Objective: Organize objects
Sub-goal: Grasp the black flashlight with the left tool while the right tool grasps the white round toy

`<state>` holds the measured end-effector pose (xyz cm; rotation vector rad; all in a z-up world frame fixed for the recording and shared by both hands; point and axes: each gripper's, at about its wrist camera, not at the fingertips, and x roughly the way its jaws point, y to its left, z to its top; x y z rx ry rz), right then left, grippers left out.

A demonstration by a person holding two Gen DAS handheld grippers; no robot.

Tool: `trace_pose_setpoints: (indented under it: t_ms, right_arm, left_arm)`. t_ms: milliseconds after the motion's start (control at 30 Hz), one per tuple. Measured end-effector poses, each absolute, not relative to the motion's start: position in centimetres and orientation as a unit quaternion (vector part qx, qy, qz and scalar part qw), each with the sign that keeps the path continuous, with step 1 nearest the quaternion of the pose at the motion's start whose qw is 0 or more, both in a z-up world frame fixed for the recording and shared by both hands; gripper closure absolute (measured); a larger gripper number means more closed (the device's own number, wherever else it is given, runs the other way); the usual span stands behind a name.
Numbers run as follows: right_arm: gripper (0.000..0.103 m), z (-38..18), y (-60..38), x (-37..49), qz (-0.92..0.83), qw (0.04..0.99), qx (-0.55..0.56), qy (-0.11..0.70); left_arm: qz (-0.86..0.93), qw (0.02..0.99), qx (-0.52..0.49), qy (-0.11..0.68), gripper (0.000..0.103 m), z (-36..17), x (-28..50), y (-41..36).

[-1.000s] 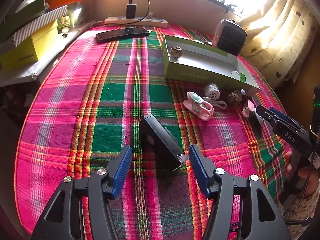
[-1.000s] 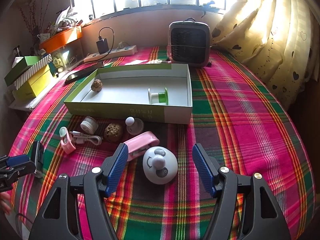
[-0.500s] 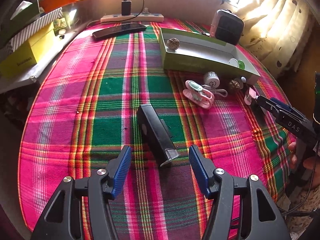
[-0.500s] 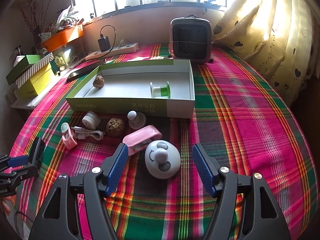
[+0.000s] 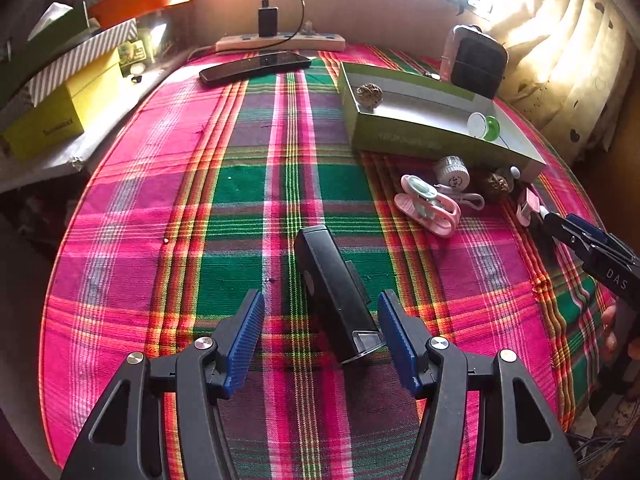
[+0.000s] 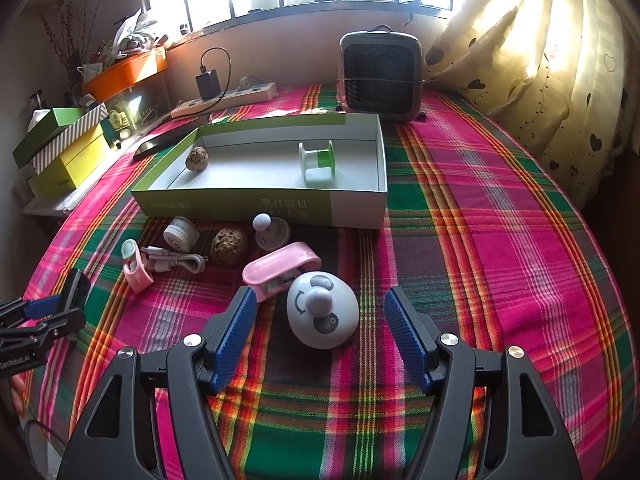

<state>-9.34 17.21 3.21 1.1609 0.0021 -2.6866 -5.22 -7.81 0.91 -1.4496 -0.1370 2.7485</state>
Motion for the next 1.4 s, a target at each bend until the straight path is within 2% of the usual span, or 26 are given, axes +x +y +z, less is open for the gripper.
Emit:
trace_pose_setpoints:
  t_ms: [267,433,700,933,1067,1400]
  right_arm:
    - [0.036,2.7,17.4,-9.7,-0.907,0.104,0.408,0.002]
    - [0.036,2.4,17.3,-10.1,-0.902,0.1,0.419,0.01]
    - [0.036,2.0,17.2,-10.6,-0.896,0.094,0.433,0.027]
    - [0.036,2.0,17.1,-10.7,-0.896,0.092,0.433,0.034]
    - [0.037,2.0,17.2,-10.7,-0.896,0.091,0.433,0.032]
    - [0.058,2.2,17.3,-10.6,-0.899,0.084,0.429,0.033]
  left_arm:
    - [0.889,0.007,-0.456,-0.043,0.047,0.8,-5.8,-8.3]
    - [0.893,-0.004,-0.449,-0.031,0.059,0.8,-5.9,-8.5]
    - [0.895,-0.003,-0.445,-0.029,0.061,0.8,-6.0,-8.7]
    - [0.896,-0.009,-0.443,-0.018,0.069,0.8,-6.1,-8.6]
    - [0.897,-0.009,-0.442,-0.016,0.07,0.8,-6.0,-8.7]
    - [0.898,-0.009,-0.439,-0.014,0.078,0.8,-6.0,-8.8]
